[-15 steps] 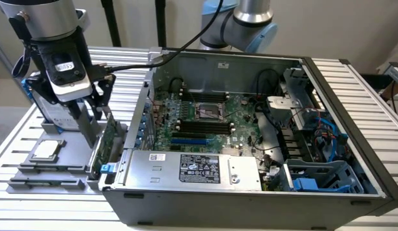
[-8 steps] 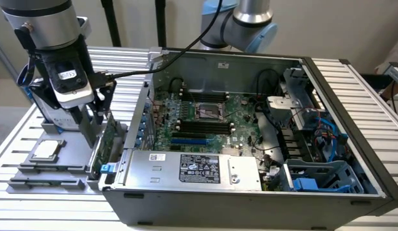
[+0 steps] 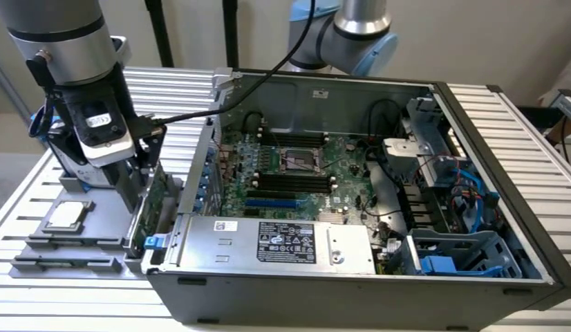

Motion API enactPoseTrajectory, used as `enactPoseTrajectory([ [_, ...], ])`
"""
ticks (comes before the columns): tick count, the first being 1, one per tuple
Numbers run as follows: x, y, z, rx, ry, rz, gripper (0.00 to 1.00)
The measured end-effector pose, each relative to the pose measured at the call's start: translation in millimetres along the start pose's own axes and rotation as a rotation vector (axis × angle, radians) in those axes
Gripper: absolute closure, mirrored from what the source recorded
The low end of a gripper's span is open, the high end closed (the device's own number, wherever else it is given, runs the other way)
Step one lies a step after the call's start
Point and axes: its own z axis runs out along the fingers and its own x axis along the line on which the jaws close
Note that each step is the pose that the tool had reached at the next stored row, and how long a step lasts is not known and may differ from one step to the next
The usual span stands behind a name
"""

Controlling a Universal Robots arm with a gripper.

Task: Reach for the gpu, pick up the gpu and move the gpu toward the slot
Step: 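Pick up the gpu and move the gpu toward the slot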

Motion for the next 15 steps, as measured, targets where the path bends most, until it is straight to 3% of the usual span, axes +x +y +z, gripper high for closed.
enactPoseTrajectory([
  [7, 1.5, -3.8, 12.8, 0.0, -0.0073, 0.0, 0.52],
  [15, 1.7, -5.5, 27.4, 0.0003, -0.0212, 0.0, 0.52],
])
